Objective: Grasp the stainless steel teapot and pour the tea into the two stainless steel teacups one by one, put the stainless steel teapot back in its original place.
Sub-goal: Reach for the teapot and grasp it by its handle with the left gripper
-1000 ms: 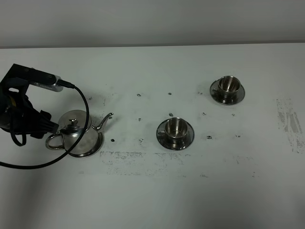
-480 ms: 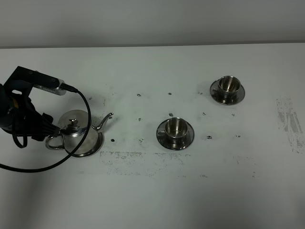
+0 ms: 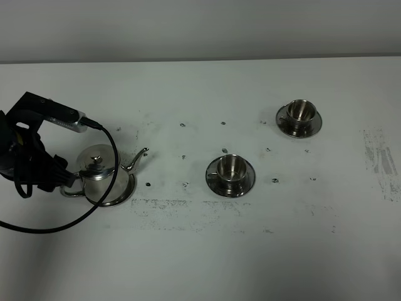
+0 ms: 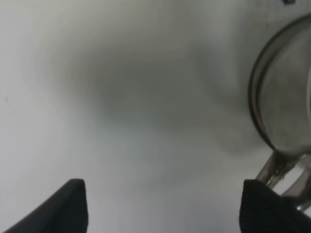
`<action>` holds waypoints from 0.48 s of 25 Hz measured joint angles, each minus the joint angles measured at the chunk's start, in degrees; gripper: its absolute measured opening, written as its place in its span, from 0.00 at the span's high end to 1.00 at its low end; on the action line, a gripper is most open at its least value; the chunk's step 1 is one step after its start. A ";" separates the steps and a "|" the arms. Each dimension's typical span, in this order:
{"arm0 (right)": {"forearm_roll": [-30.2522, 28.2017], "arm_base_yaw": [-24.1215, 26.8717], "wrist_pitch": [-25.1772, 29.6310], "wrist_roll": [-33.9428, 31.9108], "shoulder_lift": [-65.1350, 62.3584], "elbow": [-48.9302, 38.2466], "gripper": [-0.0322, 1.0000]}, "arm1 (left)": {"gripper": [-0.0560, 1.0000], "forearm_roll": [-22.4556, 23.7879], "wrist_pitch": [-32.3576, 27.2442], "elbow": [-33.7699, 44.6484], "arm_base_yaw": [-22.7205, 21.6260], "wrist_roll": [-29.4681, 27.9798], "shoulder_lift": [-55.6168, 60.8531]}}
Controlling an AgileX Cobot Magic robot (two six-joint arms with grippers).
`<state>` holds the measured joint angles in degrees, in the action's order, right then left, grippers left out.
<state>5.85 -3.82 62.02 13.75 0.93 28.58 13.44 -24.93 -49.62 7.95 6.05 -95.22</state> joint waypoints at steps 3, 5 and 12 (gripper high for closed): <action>0.00 0.00 0.00 0.00 0.00 0.00 0.55 | 0.36 -0.05 -0.20 0.00 0.13 0.96 0.00; 0.00 0.00 0.00 0.00 0.00 0.00 0.55 | 0.36 -0.35 -0.34 0.00 0.46 2.01 0.00; 0.00 0.00 0.00 0.00 0.00 0.00 0.55 | 0.36 -2.30 -0.82 0.00 1.34 5.70 0.00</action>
<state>5.85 -3.82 62.02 13.75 0.93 28.58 11.14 -25.75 -49.62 9.29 11.75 -95.22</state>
